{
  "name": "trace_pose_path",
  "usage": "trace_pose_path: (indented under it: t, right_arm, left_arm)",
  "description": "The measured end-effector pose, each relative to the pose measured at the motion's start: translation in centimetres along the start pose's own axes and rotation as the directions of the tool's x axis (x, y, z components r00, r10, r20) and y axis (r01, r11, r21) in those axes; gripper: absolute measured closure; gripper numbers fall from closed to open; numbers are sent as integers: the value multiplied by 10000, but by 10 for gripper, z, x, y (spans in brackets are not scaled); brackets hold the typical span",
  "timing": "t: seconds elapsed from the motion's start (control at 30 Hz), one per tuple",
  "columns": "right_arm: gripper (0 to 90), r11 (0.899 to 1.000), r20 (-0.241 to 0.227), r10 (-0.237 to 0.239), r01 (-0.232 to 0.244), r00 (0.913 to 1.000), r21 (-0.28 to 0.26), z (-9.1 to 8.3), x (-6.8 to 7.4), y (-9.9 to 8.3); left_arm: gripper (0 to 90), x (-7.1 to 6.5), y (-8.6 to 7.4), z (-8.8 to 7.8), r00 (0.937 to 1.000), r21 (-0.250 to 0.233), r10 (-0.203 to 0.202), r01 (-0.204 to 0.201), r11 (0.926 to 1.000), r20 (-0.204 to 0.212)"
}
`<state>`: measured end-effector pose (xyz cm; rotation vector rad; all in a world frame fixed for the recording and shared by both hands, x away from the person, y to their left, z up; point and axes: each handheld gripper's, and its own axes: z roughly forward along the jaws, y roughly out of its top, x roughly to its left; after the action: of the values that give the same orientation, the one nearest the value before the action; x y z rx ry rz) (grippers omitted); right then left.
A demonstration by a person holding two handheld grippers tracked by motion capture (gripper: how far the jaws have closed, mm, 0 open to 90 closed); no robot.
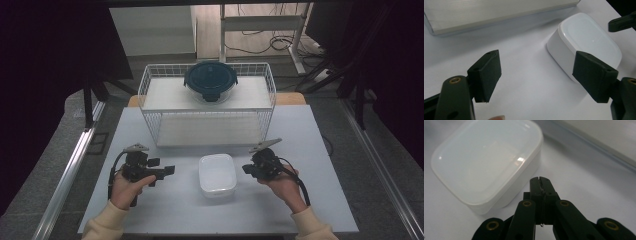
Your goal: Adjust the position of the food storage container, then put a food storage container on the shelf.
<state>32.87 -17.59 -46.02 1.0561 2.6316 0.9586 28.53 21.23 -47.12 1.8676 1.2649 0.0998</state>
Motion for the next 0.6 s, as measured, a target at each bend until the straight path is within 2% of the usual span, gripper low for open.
trace_pose_path:
  t: [0.1, 0.2, 0.23, 0.27, 0.4, 0.53, 0.6]
  right_arm:
    - [877, 9983, -46, 315, -317, 9995, -497, -9, -3, -6]
    - [590, 9962, -68, 473, -477, 9989, -732, -11, -5, -10]
    - [497, 9934, -113, 744, -751, 9972, -867, -10, -5, -11]
    - [453, 9912, -157, 901, -912, 9958, -960, -10, -5, -10]
    - [398, 9827, -553, 1364, -1422, 9891, -1188, -11, -7, -9]
    - [332, 9694, -888, 1835, -1951, 9790, -1488, -12, -11, -10]
    - [321, 9626, -1008, 2054, -2196, 9735, -1589, -14, -13, -10]
  left_arm:
    - [223, -2, 1, -1, 10000, -76, 30, -30, 10000, 30]
    - [222, -3, 1, -1, 10000, -110, 43, -43, 9999, 65]
    - [221, -4, 1, -1, 10000, -114, 49, -49, 9999, 68]
    - [219, -4, 1, -1, 10000, -125, 37, -36, 9999, 67]
    - [221, -5, 1, -1, 9999, -167, -46, 48, 9998, 89]
    - [224, -6, 0, -1, 9998, -218, -174, 176, 9996, 80]
    - [222, -8, 0, -2, 9990, -283, -349, 357, 9990, 286]
